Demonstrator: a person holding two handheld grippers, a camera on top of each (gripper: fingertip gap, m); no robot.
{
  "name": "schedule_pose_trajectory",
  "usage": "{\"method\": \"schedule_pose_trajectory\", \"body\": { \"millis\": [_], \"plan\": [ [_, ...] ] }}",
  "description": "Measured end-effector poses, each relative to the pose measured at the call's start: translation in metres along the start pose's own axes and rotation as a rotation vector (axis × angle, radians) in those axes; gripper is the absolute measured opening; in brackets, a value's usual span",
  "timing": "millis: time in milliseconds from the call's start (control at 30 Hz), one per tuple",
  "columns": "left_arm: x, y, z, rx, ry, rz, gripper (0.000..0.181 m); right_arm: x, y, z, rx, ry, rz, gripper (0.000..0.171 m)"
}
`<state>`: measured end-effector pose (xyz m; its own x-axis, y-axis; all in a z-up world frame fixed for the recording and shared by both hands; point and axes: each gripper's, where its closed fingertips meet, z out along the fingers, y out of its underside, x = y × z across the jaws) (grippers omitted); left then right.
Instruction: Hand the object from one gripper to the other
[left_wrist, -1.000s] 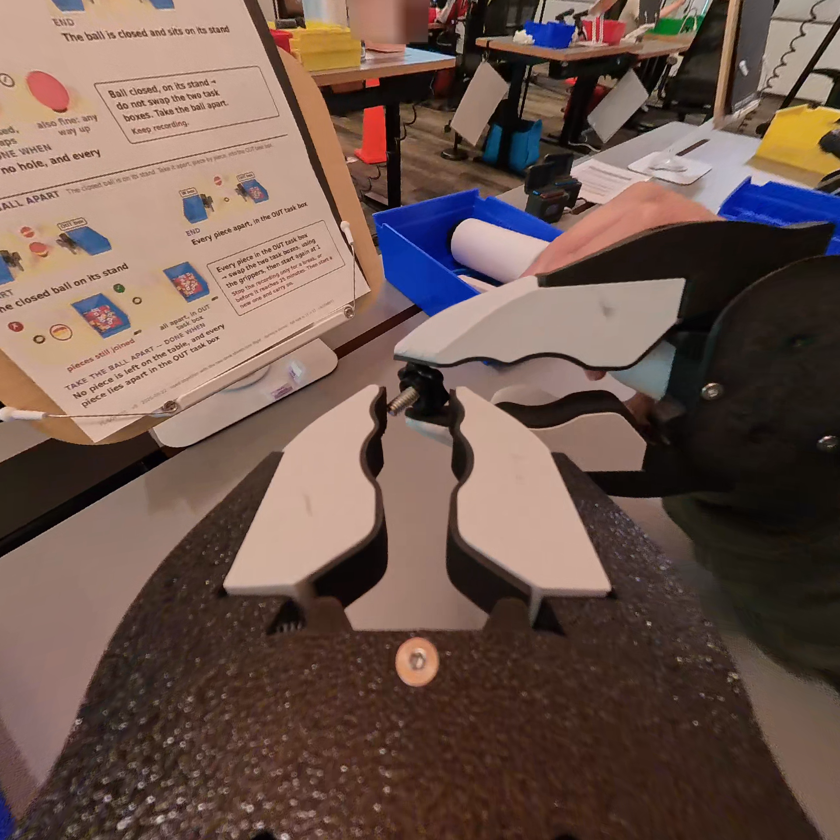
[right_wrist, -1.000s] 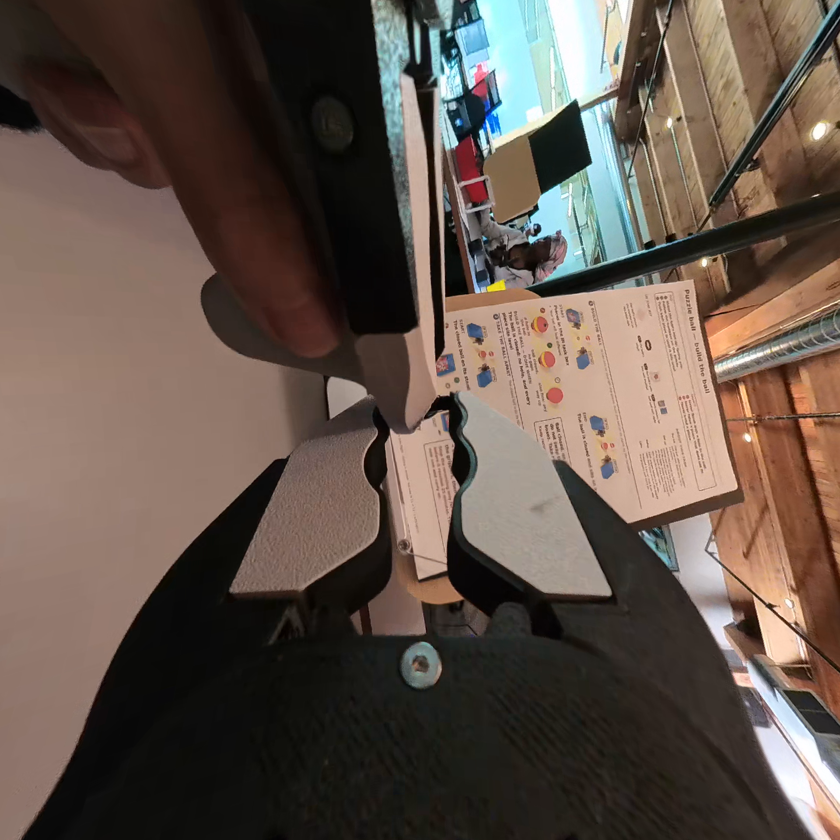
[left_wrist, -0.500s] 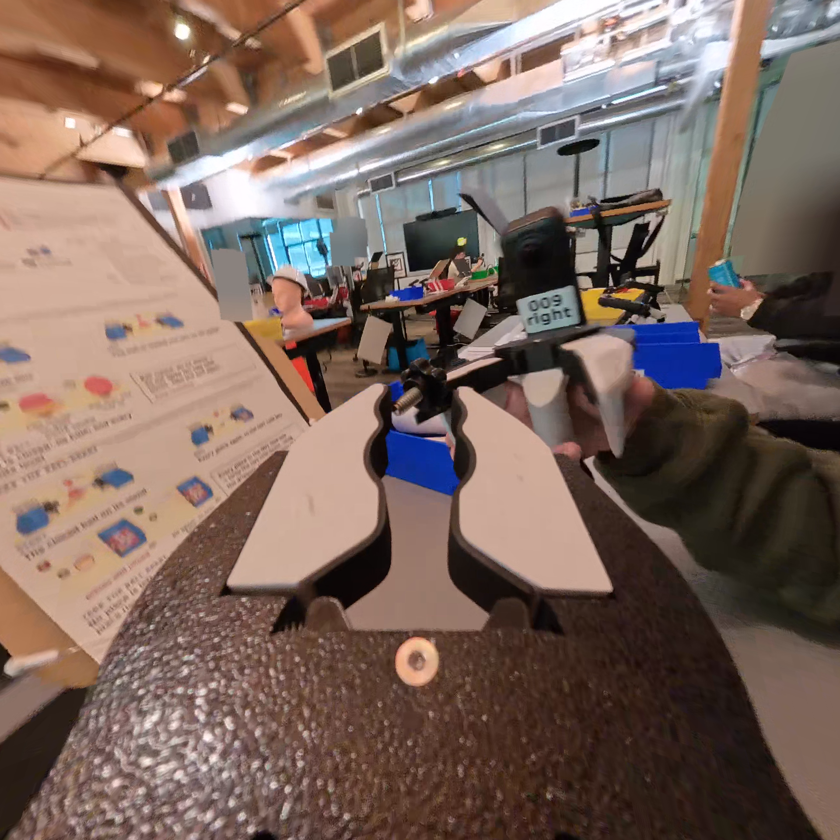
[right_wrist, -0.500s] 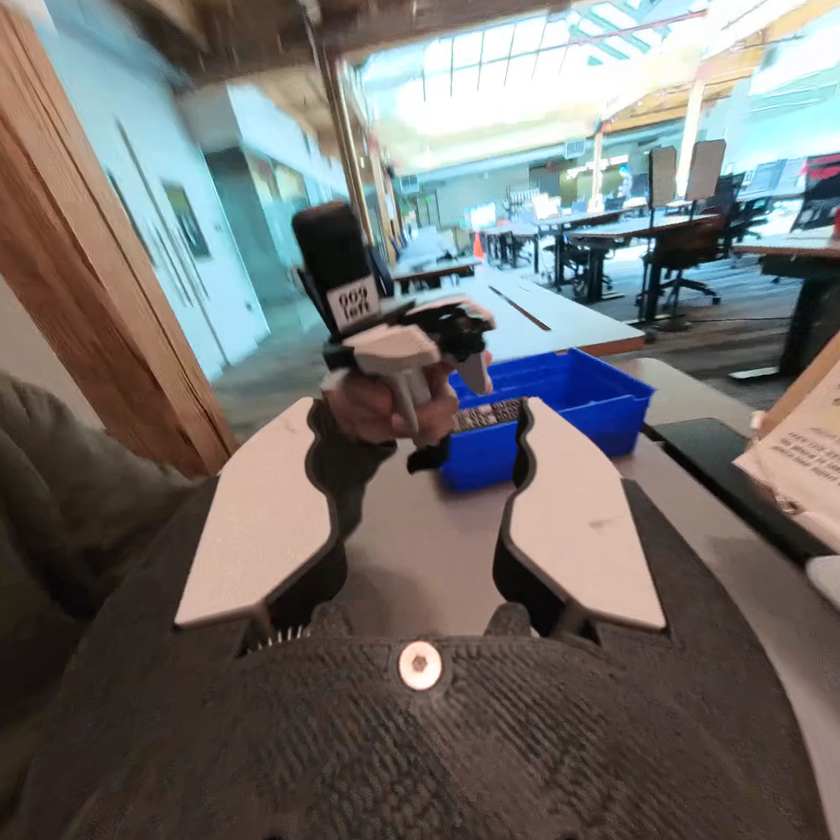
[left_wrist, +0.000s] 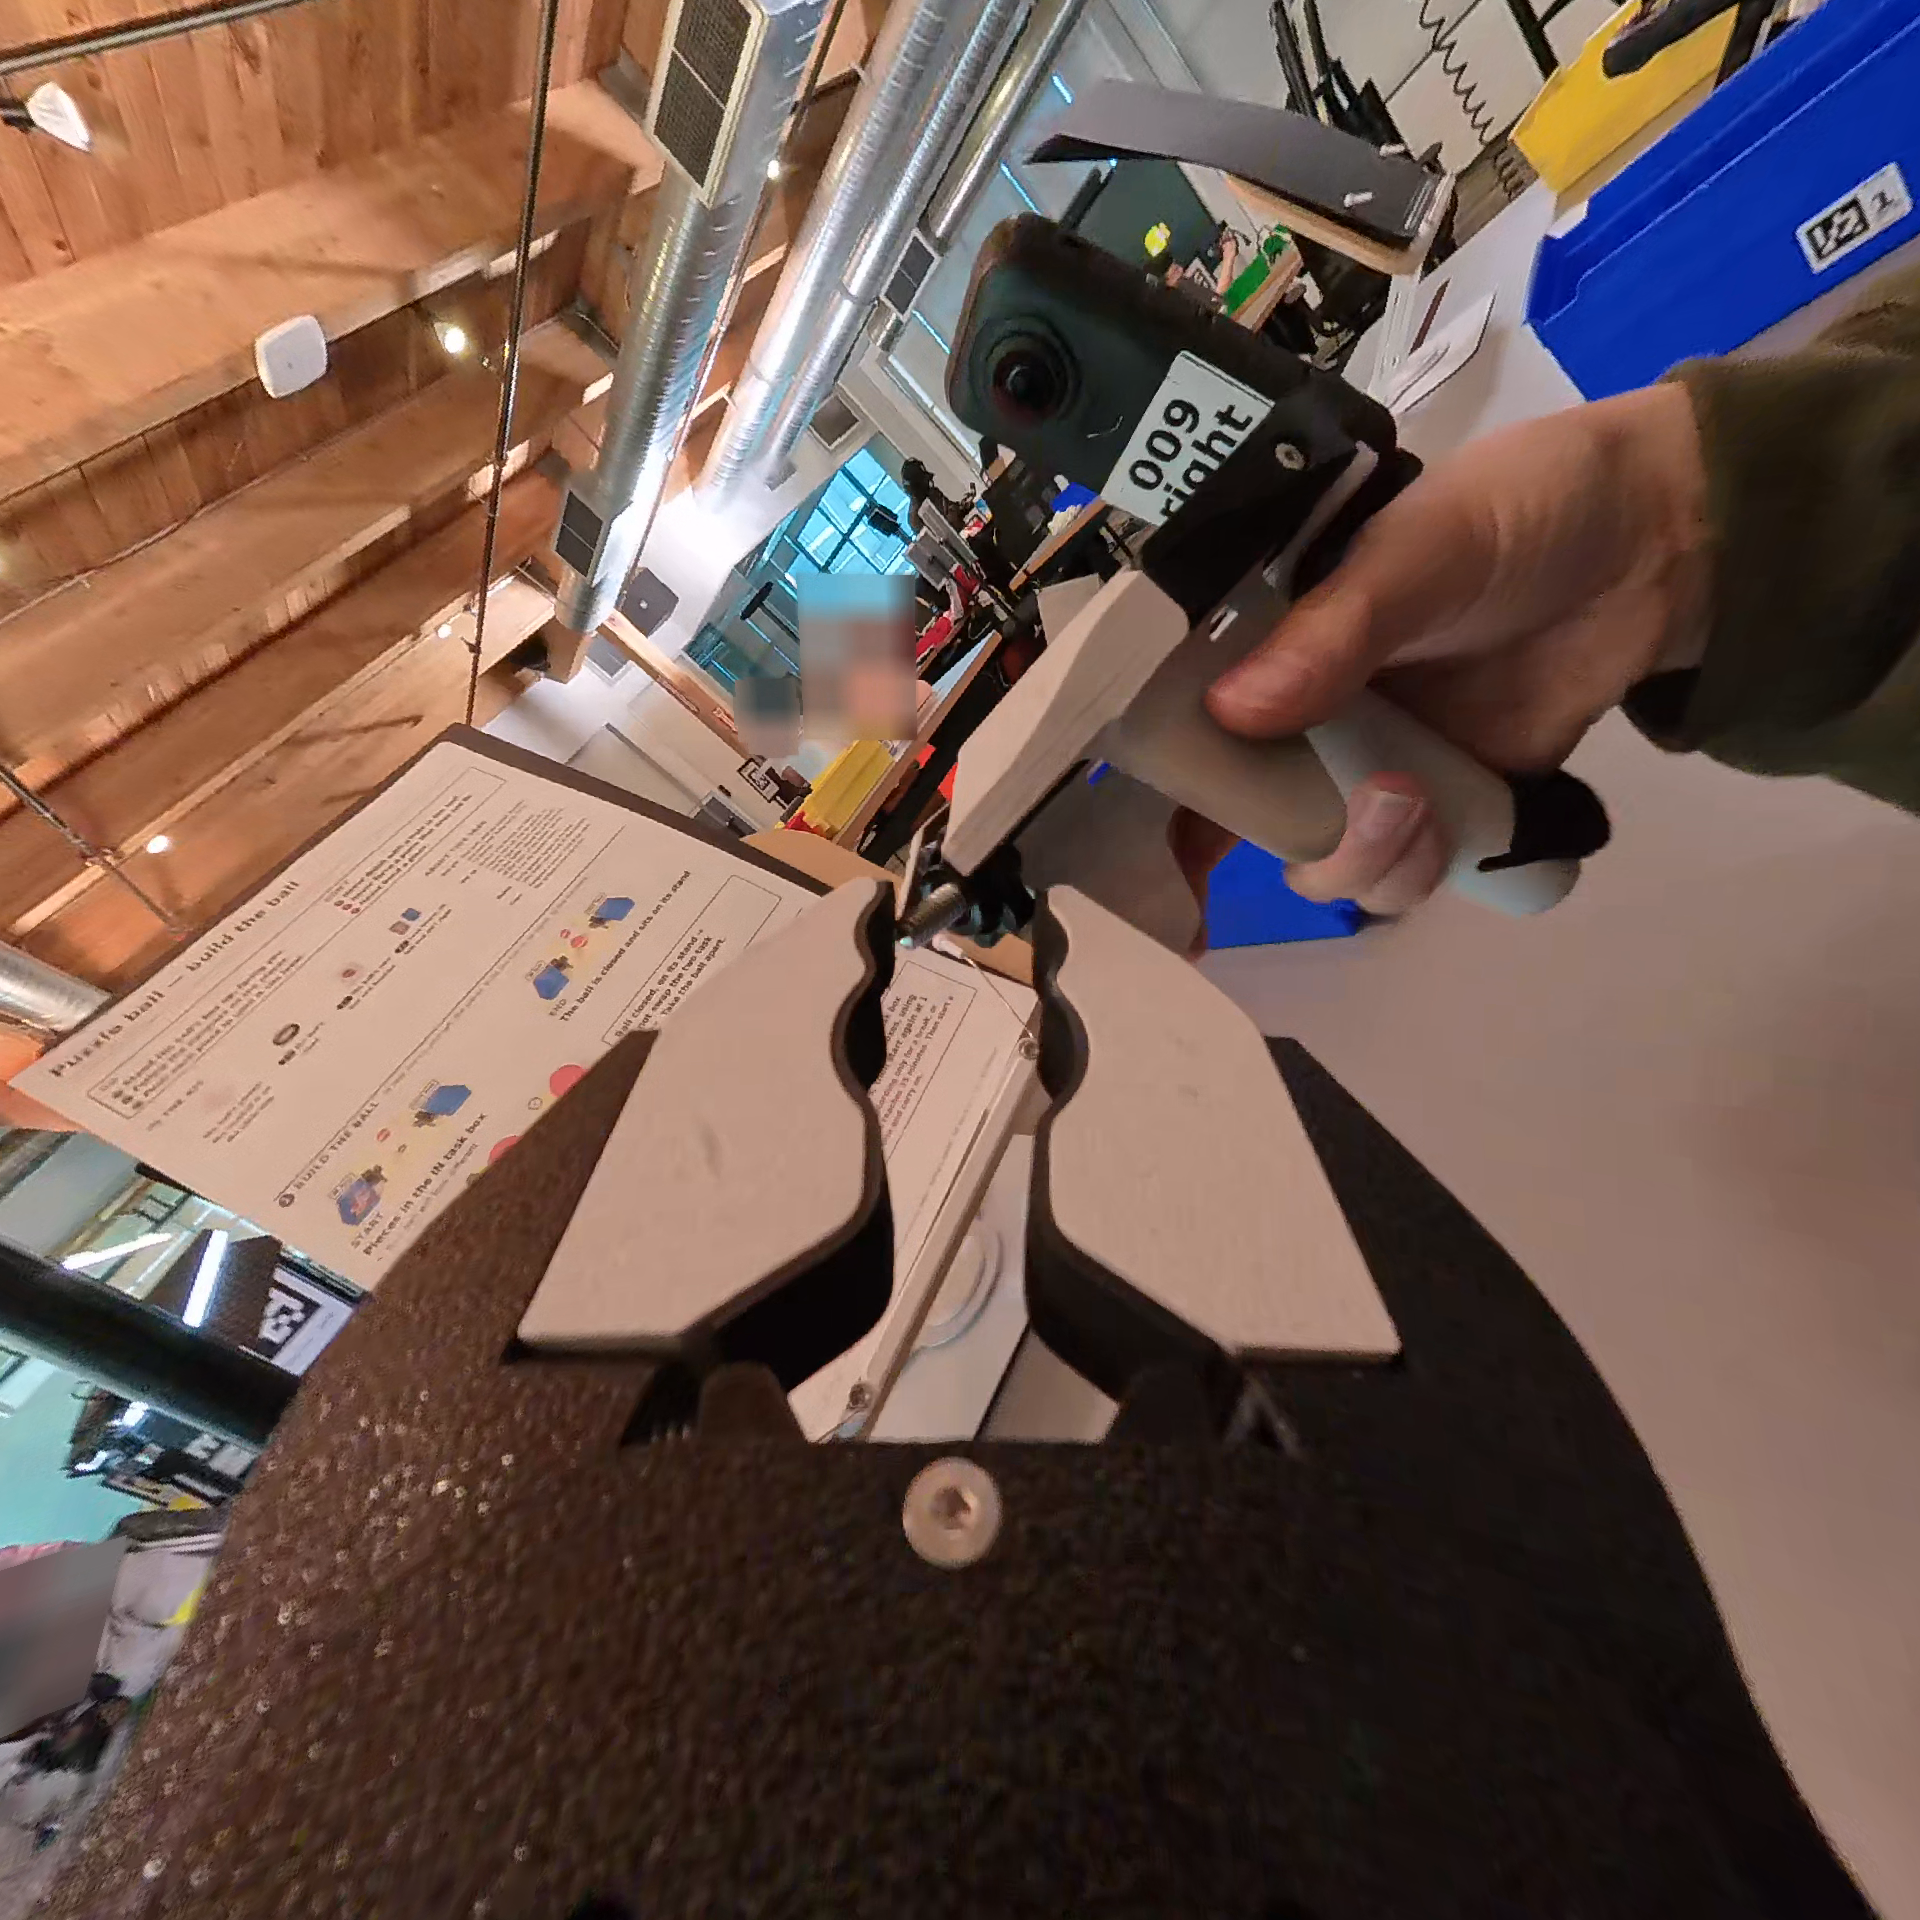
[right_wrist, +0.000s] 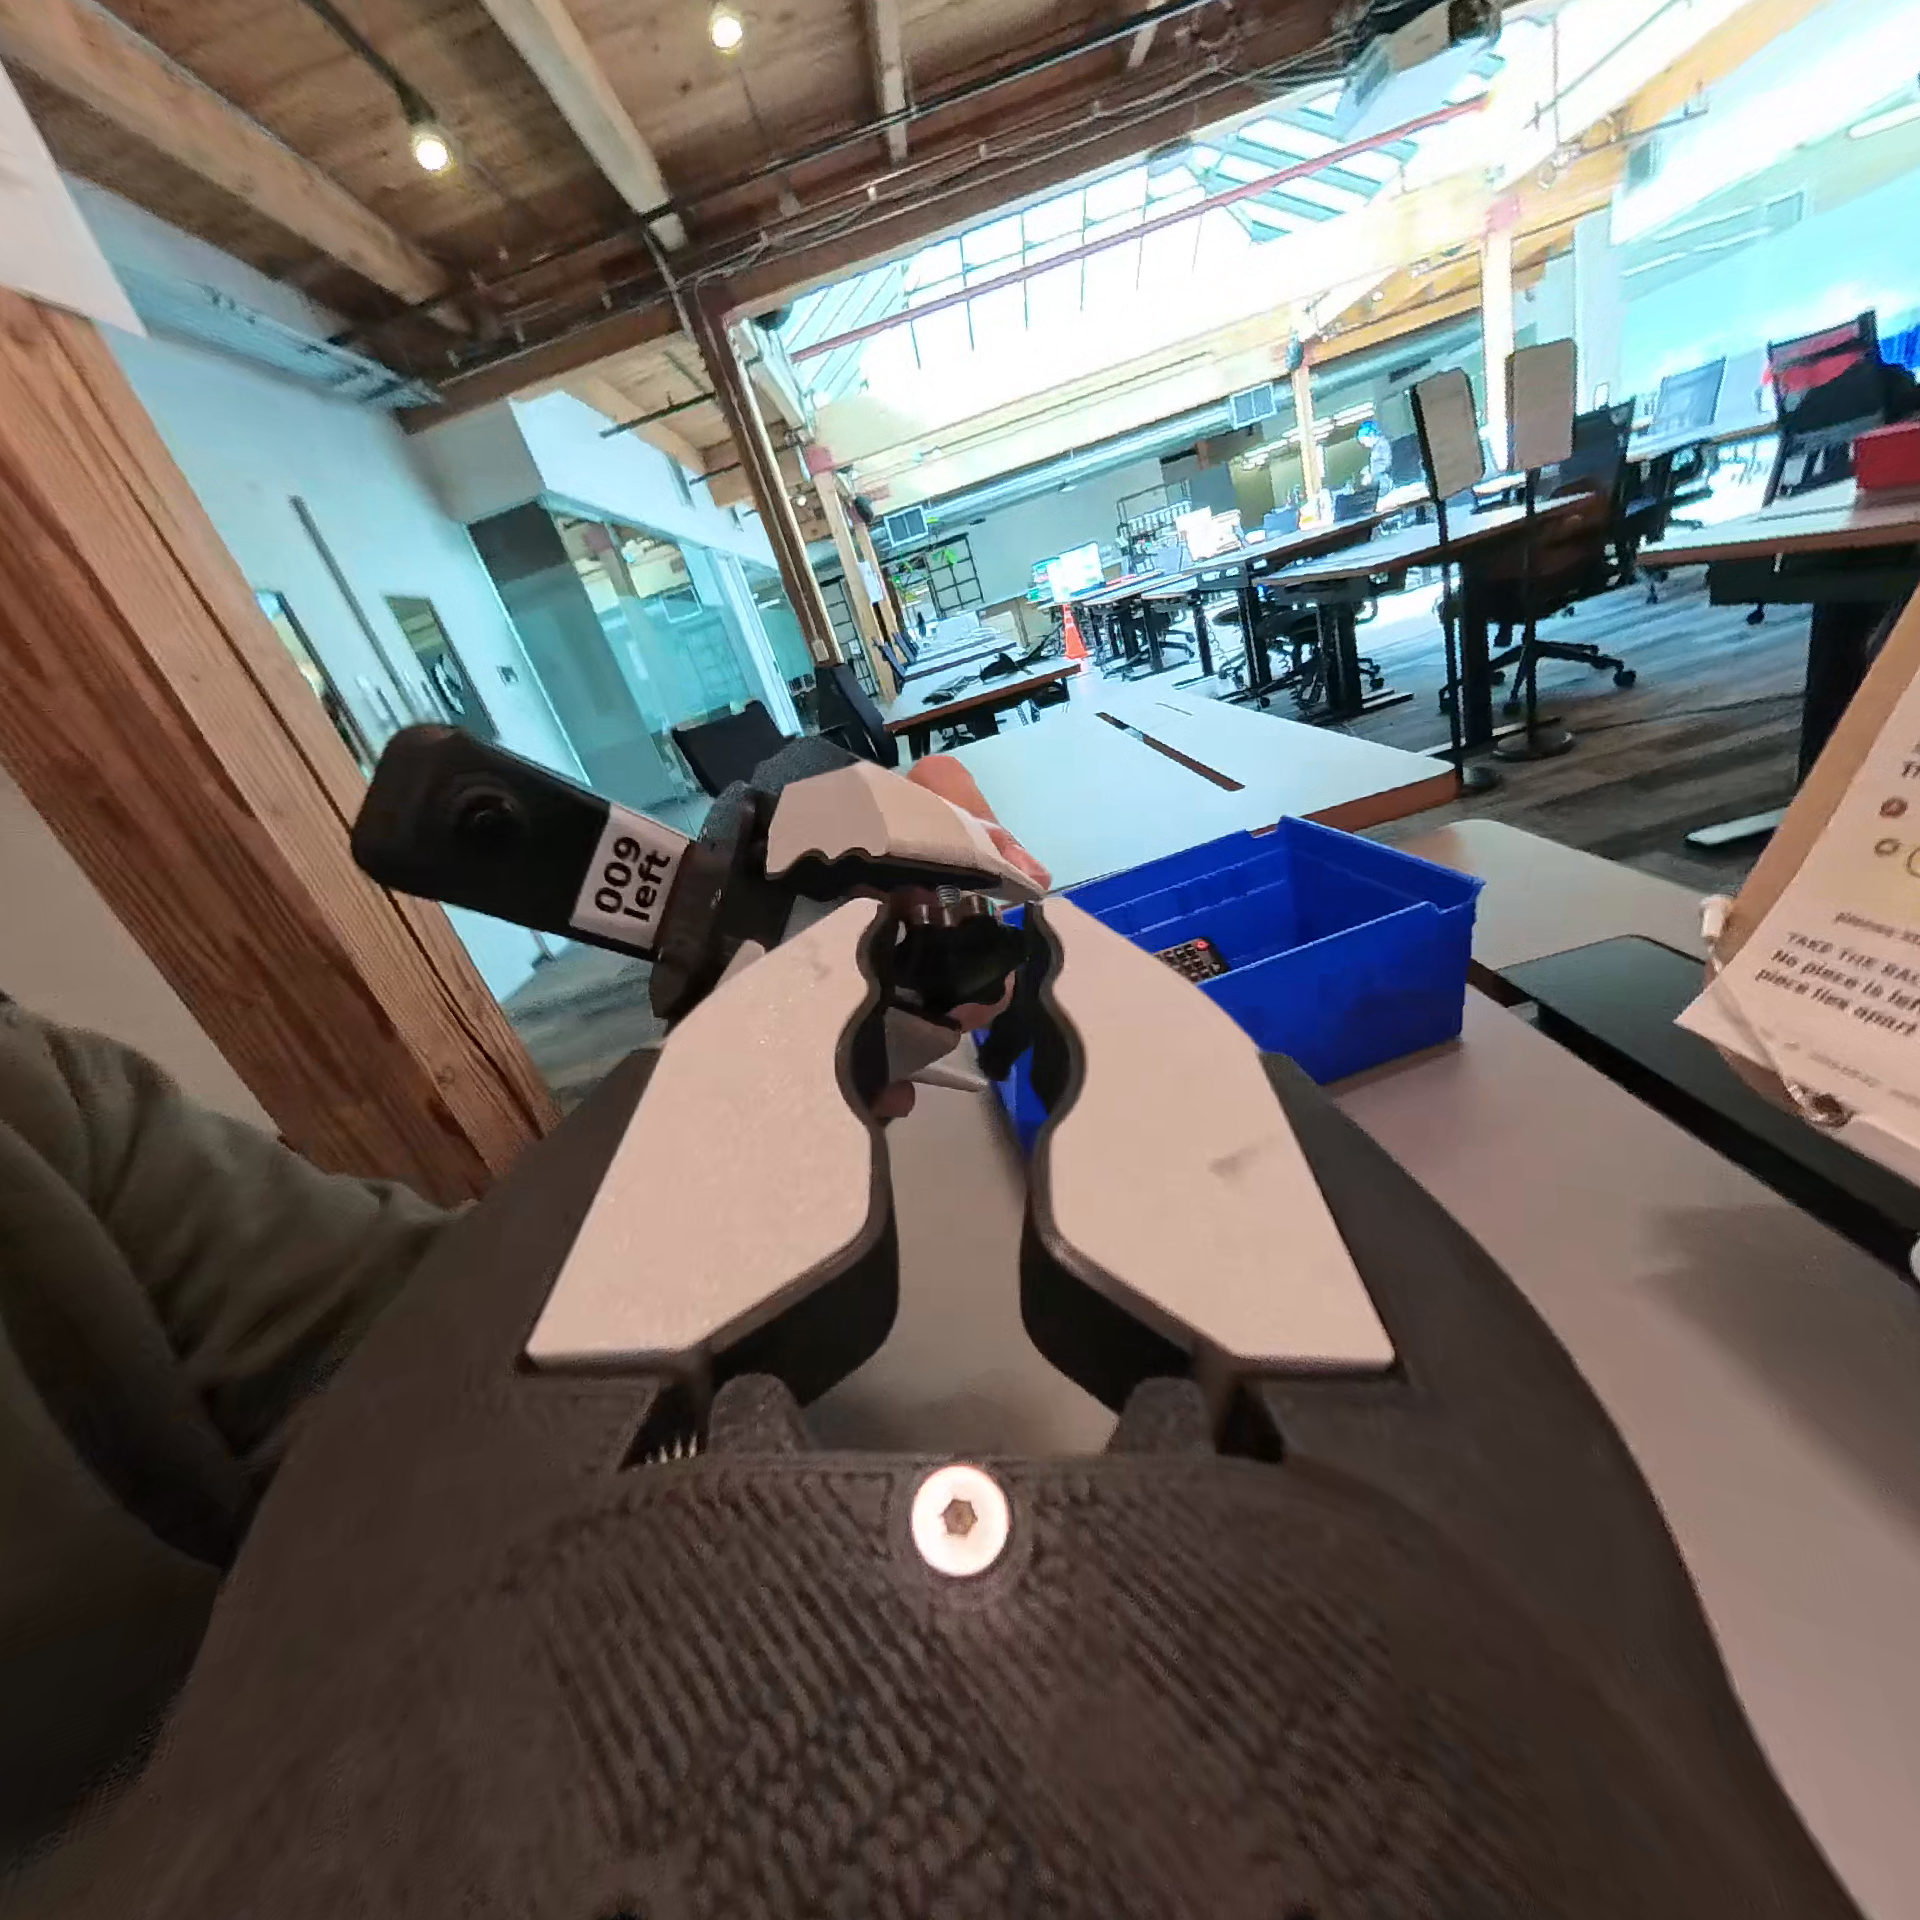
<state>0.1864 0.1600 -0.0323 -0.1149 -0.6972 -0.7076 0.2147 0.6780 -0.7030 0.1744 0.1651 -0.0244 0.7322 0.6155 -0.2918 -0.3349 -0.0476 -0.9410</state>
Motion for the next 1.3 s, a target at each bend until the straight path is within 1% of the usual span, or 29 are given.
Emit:
{"method": "schedule_pose_trajectory", "body": {
  "millis": [67, 133, 200, 233, 300, 367, 433, 467, 500, 567, 633, 667, 833, 933, 1000, 1033, 1100, 1200, 1233, 1300],
  "plan": [
    [0.0, 0.002, 0.001, -0.015, 0.008, -0.059, 0.024, 0.001, 0.0, -0.001, -0.019, 0.026, -0.084, 0.022],
    [-0.001, 0.004, 0.001, -0.024, 0.004, -0.117, 0.024, 0.005, -0.001, -0.001, -0.047, 0.092, -0.221, 0.022],
    [-0.007, 0.007, -0.001, -0.046, -0.002, -0.217, 0.035, 0.017, -0.001, -0.006, -0.107, 0.237, -0.4, 0.022],
    [-0.007, 0.007, -0.003, -0.052, 0.021, -0.284, 0.04, 0.02, -0.002, -0.008, -0.139, 0.287, -0.518, 0.022],
    [-0.01, 0.007, -0.006, -0.069, 0.041, -0.445, 0.041, 0.027, -0.007, -0.013, -0.185, 0.418, -0.766, 0.022],
    [-0.01, 0.007, -0.007, -0.107, 0.07, -0.683, 0.042, 0.026, -0.004, -0.012, -0.25, 0.466, -1.002, 0.022],
    [-0.01, 0.008, -0.006, -0.132, 0.08, -0.889, 0.043, 0.026, 0.001, -0.008, -0.309, 0.489, -1.148, 0.022],
    [-0.01, 0.01, -0.006, -0.146, 0.076, -0.94, 0.044, 0.027, 0.005, -0.006, -0.343, 0.494, -1.194, 0.022],
    [-0.008, 0.012, -0.005, -0.167, 0.077, -0.957, 0.043, 0.029, 0.007, -0.005, -0.369, 0.516, -1.234, 0.022],
    [0.0, 0.02, -0.005, -0.244, 0.091, -0.934, 0.044, 0.03, 0.017, -0.001, -0.437, 0.495, -1.306, 0.022],
    [0.006, 0.027, -0.003, -0.3, 0.094, -0.909, 0.05, 0.029, 0.021, 0.003, -0.458, 0.496, -1.339, 0.022],
    [0.007, 0.028, -0.002, -0.309, 0.094, -0.912, 0.049, 0.028, 0.025, 0.006, -0.473, 0.471, -1.344, 0.022],
    [0.012, 0.033, 0.001, -0.328, 0.119, -0.955, 0.026, 0.023, 0.025, 0.01, -0.47, 0.477, -1.421, 0.022],
    [0.009, 0.032, 0.002, -0.317, 0.109, -0.907, 0.026, 0.023, 0.023, 0.01, -0.446, 0.481, -1.372, 0.022],
    [0.004, 0.031, 0.001, -0.295, 0.087, -0.795, 0.026, 0.021, 0.023, 0.009, -0.411, 0.453, -1.307, 0.036],
    [-0.001, 0.03, -0.001, -0.279, 0.053, -0.712, 0.026, 0.02, 0.023, 0.008, -0.393, 0.428, -1.224, 0.043],
    [-0.018, 0.03, -0.006, -0.264, -0.044, -0.547, 0.026, 0.016, 0.022, 0.006, -0.336, 0.341, -0.978, 0.057],
    [-0.025, 0.013, -0.01, -0.141, -0.067, -0.291, 0.025, 0.003, 0.02, 0.002, -0.233, 0.159, -0.495, 0.078],
    [-0.023, 0.005, -0.011, -0.096, -0.057, -0.21, 0.026, 0.0, 0.016, 0.001, -0.186, 0.114, -0.347, 0.075],
    [-0.021, -0.005, -0.013, -0.04, -0.073, -0.046, 0.026, 0.003, 0.0, -0.002, -0.059, 0.082, -0.14, 0.065]
  ]
}}
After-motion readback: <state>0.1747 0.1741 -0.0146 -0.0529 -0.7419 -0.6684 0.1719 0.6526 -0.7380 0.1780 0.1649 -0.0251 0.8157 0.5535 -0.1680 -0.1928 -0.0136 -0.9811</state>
